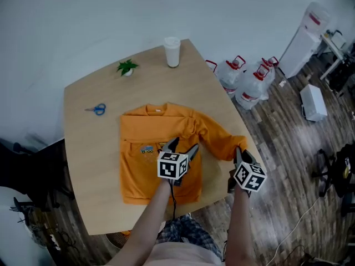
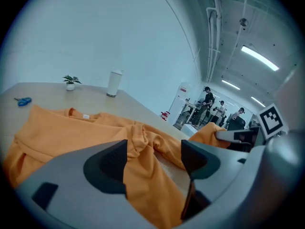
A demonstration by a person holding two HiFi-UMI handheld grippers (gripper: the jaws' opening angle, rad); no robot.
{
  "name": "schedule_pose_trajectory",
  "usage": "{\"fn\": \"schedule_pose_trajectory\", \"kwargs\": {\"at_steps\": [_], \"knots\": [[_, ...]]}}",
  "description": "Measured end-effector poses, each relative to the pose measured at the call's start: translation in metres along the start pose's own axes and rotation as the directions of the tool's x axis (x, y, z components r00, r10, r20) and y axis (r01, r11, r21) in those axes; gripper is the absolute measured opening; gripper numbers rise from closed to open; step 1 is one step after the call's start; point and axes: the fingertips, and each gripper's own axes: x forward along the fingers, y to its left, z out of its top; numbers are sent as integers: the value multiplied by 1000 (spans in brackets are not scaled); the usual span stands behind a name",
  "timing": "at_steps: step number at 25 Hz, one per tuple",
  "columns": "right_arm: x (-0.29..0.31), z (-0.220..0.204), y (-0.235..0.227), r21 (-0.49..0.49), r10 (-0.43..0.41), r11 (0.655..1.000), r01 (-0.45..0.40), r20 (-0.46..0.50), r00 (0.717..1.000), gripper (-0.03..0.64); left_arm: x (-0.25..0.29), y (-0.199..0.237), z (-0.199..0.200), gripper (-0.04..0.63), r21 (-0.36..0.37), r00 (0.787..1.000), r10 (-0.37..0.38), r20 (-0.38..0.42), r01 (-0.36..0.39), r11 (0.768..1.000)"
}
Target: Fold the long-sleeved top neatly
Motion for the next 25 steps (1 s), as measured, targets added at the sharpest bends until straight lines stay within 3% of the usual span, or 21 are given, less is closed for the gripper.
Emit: {"fn": "schedule_pose_trajectory", "kwargs": {"at_steps": [12,25], "knots": [[62,51,123,-149,215,966,-213,-5,977,37,-51,101,32,354,-77,984,161,74,-156,985],[121,52,288,-275,438,850,-448,-102,893,37,-107,190,39,354,-176,947,302,109,-281,944]]}}
